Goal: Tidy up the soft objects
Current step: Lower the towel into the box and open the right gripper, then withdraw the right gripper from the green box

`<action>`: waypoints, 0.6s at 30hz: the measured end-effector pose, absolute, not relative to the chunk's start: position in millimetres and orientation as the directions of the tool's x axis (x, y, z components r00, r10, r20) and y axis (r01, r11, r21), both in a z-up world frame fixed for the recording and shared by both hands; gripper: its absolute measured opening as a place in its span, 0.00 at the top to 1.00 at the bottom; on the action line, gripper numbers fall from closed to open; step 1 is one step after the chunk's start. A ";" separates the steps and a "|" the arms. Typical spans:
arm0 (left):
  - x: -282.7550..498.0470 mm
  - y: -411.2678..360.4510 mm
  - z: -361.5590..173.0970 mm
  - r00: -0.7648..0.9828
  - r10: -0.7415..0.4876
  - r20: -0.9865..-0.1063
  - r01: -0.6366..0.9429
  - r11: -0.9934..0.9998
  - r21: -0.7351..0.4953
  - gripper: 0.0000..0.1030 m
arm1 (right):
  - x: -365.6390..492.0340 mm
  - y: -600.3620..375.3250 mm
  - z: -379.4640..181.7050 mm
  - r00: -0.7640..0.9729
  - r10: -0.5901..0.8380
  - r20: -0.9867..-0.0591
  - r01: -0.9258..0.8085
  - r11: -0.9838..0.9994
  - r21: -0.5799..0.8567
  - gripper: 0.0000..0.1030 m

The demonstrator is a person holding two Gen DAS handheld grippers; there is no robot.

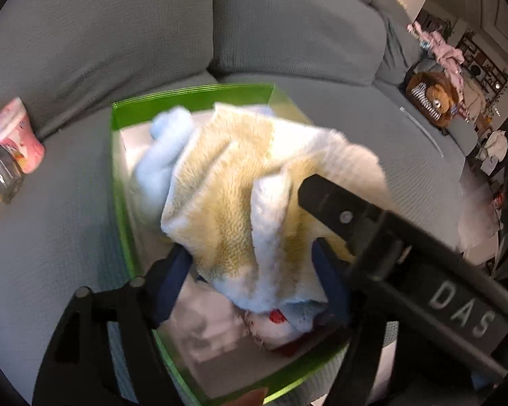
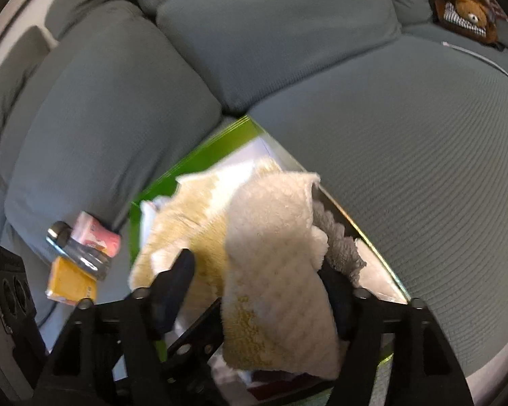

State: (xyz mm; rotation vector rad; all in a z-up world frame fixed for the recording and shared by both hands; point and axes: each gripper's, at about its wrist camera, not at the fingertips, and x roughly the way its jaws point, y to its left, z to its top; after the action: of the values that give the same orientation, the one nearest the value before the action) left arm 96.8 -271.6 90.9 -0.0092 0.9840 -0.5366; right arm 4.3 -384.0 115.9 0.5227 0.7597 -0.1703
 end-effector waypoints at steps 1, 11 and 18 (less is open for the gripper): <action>93.7 -269.2 94.6 0.444 -0.438 -0.782 0.429 0.870 -0.244 0.25 | 2.1 -383.7 119.3 0.726 0.032 -0.687 0.328 0.862 0.387 0.22; 61.8 -236.1 139.5 0.589 -0.441 -0.677 0.432 0.880 -0.196 0.01 | -35.5 -372.9 164.0 0.821 -0.055 -0.569 0.302 0.887 0.349 0.08; 41.7 -216.3 156.3 0.644 -0.435 -0.629 0.394 0.894 -0.215 0.01 | -52.7 -368.5 179.2 0.814 -0.179 -0.552 0.382 0.881 0.278 0.08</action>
State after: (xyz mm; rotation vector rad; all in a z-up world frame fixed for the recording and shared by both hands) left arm 41.7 -216.3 156.3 -0.0606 0.7324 -0.4722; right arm -52.7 -368.5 179.2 0.3922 0.5418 -0.3077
